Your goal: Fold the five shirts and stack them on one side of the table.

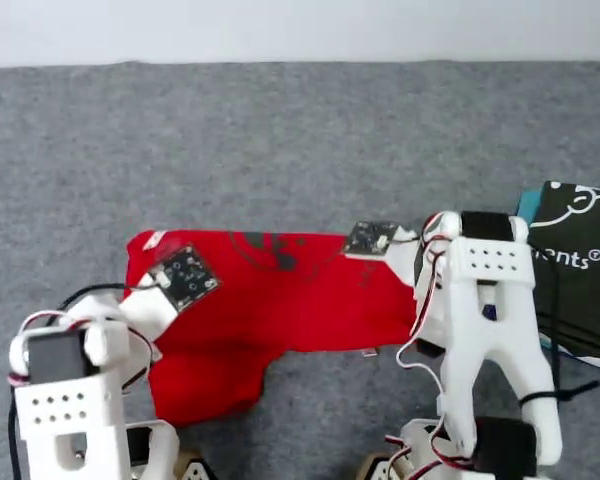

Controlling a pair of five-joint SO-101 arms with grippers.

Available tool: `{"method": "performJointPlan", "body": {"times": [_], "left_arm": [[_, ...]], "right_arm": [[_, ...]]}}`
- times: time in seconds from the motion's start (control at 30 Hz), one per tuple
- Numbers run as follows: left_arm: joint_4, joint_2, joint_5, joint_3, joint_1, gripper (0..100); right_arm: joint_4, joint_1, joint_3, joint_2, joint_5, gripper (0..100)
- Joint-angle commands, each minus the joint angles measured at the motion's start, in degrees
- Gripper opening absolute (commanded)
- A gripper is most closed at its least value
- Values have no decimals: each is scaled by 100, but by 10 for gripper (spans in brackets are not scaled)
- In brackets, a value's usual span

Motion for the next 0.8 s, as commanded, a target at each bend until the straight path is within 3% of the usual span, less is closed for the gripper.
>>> {"method": "performJointPlan", "body": {"times": [0.0, 0.1, 0.3, 0.4, 0.53, 0.77], "left_arm": [[123, -325, 70, -40, -360, 126], [132, -633, 70, -31, -563, 145], [18, -1292, 70, -31, -651, 144], [-642, -1407, 651, 48, -668, 101], [-1670, -1363, 1363, 374, -633, 18], [-3059, -9, 1697, 804, -633, 5]], "right_arm": [[-127, 4, -53, -391, -431, 182], [-92, -31, -202, -514, -800, 242], [-171, -22, -466, -514, -853, 242], [-673, -22, -536, -488, -870, 217], [-2000, -163, -501, -470, -1670, 12], [-3108, -303, -527, 365, -2426, 11]]}}
